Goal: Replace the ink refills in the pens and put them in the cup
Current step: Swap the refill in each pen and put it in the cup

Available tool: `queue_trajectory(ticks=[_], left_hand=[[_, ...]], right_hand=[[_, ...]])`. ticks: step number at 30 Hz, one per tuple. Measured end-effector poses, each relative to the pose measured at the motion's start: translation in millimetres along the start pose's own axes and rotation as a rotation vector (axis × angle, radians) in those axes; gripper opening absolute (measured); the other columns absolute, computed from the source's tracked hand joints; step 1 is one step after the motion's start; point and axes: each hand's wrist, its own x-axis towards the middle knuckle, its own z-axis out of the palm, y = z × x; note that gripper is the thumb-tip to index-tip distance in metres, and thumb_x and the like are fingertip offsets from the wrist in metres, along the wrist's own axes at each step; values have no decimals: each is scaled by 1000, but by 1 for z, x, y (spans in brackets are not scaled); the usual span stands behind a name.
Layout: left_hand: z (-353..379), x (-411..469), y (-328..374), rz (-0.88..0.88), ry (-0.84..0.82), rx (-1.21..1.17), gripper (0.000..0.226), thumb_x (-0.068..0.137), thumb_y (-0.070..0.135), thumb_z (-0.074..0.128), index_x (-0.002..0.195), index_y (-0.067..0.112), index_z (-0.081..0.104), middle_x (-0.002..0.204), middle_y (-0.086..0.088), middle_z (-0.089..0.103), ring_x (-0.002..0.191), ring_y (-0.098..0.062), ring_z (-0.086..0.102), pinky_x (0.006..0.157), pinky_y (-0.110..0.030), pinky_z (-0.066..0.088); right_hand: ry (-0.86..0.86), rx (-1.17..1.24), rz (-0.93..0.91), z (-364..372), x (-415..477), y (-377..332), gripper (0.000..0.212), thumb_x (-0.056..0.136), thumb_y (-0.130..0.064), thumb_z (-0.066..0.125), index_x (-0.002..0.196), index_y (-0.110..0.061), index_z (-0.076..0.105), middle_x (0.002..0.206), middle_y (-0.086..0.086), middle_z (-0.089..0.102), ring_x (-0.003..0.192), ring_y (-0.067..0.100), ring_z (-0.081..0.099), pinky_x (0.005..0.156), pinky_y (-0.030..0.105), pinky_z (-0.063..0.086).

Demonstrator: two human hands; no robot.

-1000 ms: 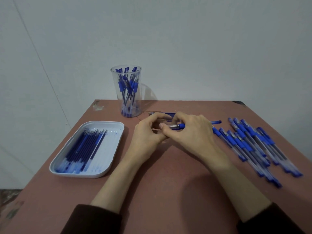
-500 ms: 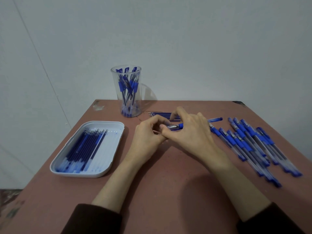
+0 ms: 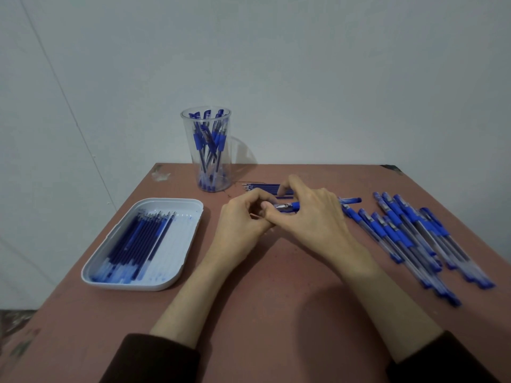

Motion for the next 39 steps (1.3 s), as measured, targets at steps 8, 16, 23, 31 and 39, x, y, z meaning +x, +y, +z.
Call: queue_trajectory(ticks=[8,16,23,31,39], left_hand=[[-5,9,-12,-105,206,-91,12,83,18,71,92,26,66,75,2,67,70,-15,65,68,-36,56],[-7,10,-11,-164,311,-69,25,87,4,60,103,22,62,85,7,64,73,-9,61,60,-20,53],[-7,12,-14,-181,325,-64,29,86,2,58,100,27,63,86,9,65,77,-15,64,76,-38,56],[-4,13,-11,-177,332,-79,30,85,0,56,100,26,62,86,5,68,77,-15,65,78,-43,56],[-5,12,-11,-196,333,-75,28,85,2,56,100,25,63,86,5,69,77,-14,66,78,-40,56]], right_hand=[[-156,200,30,1,16,13,12,89,-34,57,93,-22,57,76,-6,61,75,16,53,62,27,31],[-294,-47,19,21,93,44,35,94,-9,44,125,-16,61,98,4,44,97,26,50,76,28,33],[-400,-82,-20,47,120,36,46,87,4,42,128,-10,58,122,10,57,111,26,52,85,28,39],[378,454,-50,26,146,-2,26,89,-1,49,112,-7,59,90,8,61,82,27,60,75,34,47],[398,957,-98,5,175,-78,22,90,2,51,102,-14,41,82,8,66,72,17,66,75,36,57]])
